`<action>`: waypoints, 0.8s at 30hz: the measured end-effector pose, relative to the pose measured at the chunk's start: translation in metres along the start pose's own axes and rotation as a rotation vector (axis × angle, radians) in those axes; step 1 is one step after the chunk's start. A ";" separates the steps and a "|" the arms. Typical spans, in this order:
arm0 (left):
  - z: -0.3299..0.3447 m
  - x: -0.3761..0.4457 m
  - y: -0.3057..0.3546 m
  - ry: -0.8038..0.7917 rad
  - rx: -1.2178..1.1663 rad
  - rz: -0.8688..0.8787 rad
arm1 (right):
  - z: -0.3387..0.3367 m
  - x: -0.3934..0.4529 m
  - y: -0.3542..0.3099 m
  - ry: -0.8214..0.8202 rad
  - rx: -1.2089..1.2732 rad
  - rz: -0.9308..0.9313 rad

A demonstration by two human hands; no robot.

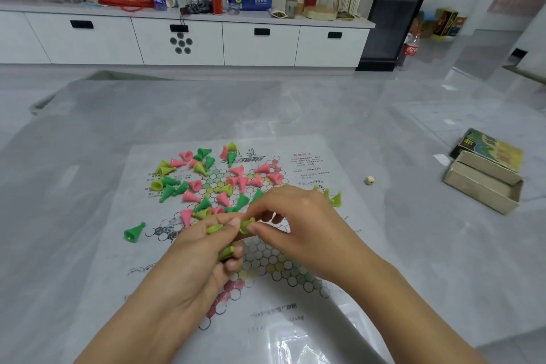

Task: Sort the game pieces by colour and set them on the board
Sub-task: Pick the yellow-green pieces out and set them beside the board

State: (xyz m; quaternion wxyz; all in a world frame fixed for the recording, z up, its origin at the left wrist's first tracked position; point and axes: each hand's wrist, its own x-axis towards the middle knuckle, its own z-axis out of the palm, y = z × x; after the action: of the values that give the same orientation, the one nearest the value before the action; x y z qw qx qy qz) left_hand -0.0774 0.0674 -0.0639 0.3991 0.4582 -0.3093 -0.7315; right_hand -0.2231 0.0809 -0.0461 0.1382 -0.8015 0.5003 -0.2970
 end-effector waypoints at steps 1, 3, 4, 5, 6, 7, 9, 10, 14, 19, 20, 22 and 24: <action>0.000 0.000 0.000 -0.003 0.007 -0.001 | -0.001 0.001 0.001 0.010 -0.015 -0.001; 0.000 0.001 0.000 0.003 0.005 -0.015 | -0.007 0.003 0.008 0.067 -0.019 0.045; -0.001 0.001 0.000 0.011 -0.010 -0.030 | -0.011 0.004 0.014 0.119 -0.028 0.098; -0.002 0.001 0.000 0.015 -0.036 -0.048 | -0.017 0.004 0.023 0.175 -0.056 0.164; -0.002 0.000 0.001 0.015 -0.064 -0.064 | -0.023 0.002 0.032 0.217 -0.104 0.234; -0.002 0.000 0.001 0.012 -0.091 -0.079 | -0.027 0.000 0.042 0.238 -0.162 0.302; 0.000 -0.001 0.005 0.005 -0.127 -0.109 | -0.032 -0.008 0.058 0.227 -0.254 0.411; 0.001 -0.002 0.007 0.006 -0.149 -0.129 | -0.032 -0.011 0.063 0.211 -0.275 0.446; -0.002 -0.002 0.013 -0.009 -0.288 -0.219 | -0.025 -0.013 0.072 0.179 -0.307 0.461; -0.009 -0.003 0.013 -0.060 -0.339 -0.231 | -0.019 -0.012 0.075 0.146 -0.334 0.441; -0.010 -0.002 0.013 -0.064 -0.342 -0.229 | -0.018 -0.011 0.075 0.142 -0.340 0.445; -0.010 -0.002 0.013 -0.071 -0.346 -0.225 | -0.017 -0.011 0.076 0.135 -0.355 0.453; -0.010 -0.003 0.013 -0.073 -0.340 -0.220 | -0.016 -0.011 0.077 0.122 -0.367 0.456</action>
State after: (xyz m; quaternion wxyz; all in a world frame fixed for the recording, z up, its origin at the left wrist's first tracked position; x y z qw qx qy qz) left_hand -0.0634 0.0624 -0.0557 0.3770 0.3885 -0.1437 -0.8284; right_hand -0.2917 0.0563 -0.0775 0.0237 -0.6606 0.7203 -0.2103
